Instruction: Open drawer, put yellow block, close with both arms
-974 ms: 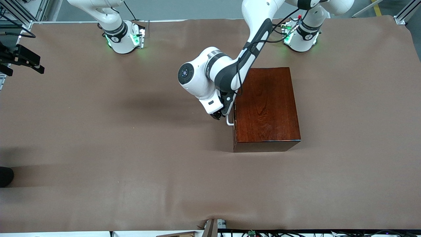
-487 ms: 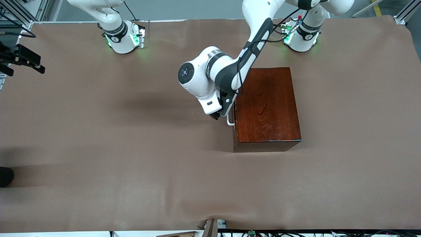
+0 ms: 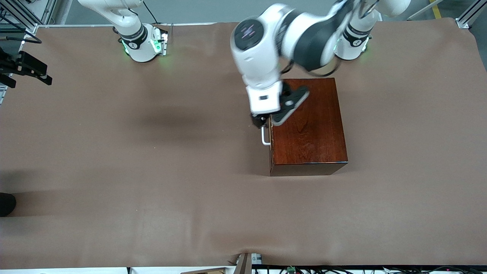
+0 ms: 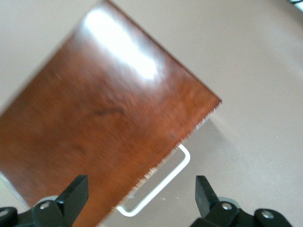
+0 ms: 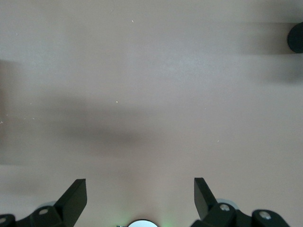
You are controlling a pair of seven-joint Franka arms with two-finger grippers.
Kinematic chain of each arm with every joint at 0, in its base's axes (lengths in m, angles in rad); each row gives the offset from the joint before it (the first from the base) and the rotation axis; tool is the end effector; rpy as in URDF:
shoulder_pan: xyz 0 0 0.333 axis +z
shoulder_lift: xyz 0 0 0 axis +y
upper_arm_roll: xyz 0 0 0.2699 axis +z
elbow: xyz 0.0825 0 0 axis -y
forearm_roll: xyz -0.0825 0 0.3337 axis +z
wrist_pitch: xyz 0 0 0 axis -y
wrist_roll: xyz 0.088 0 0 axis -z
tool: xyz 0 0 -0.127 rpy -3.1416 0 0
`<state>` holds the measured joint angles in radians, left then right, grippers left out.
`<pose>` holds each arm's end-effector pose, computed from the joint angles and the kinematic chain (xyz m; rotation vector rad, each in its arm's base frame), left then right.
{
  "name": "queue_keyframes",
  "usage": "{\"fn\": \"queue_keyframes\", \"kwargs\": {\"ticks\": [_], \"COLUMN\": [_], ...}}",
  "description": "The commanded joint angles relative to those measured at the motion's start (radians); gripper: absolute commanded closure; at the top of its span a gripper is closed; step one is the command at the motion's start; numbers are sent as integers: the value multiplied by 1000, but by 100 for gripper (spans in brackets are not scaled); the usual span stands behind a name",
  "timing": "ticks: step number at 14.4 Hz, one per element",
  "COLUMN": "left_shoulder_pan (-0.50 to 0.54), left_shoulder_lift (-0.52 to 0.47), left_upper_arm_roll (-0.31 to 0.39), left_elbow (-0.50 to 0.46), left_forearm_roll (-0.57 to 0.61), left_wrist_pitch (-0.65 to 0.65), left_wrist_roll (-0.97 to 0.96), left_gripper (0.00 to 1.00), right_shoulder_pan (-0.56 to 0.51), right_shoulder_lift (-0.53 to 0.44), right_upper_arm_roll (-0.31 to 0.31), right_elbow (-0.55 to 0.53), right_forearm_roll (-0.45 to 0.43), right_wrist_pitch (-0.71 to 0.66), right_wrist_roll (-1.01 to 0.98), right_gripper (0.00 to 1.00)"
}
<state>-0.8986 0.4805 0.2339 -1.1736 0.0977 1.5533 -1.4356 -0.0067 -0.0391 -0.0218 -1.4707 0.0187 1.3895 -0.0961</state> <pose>0.4701 -0.3899 0.4615 -2.7528 -1.0794 -0.2012 0.4734 -0.0111 0.6034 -3.1171 -0.1101 0.0637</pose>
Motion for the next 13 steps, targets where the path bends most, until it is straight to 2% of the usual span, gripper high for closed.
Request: {"fn": "queue_keyframes", "kwargs": {"ticks": [1, 8, 9, 13], "left_shoulder_pan": [79, 292, 331, 493], "left_shoulder_lift": [-101, -288, -318, -471], "left_upper_arm_roll": [-11, -15, -15, -15], "left_elbow": [-40, -87, -116, -293], "left_forearm_roll": [-28, -88, -122, -128], "left_wrist_pitch": [-57, -186, -190, -177], "left_wrist_roll": [162, 633, 682, 970], "left_gripper": [0, 0, 0, 0], "right_shoulder_pan": [-16, -16, -19, -18], "right_shoulder_lift": [-4, 10, 8, 8], "right_upper_arm_roll": [9, 9, 9, 8], "right_elbow": [6, 7, 7, 7], "right_forearm_roll": [18, 29, 30, 29], "right_wrist_pitch": [-7, -4, -4, -9], "right_wrist_roll": [-10, -10, -11, -10], "right_gripper": [0, 0, 0, 0]}}
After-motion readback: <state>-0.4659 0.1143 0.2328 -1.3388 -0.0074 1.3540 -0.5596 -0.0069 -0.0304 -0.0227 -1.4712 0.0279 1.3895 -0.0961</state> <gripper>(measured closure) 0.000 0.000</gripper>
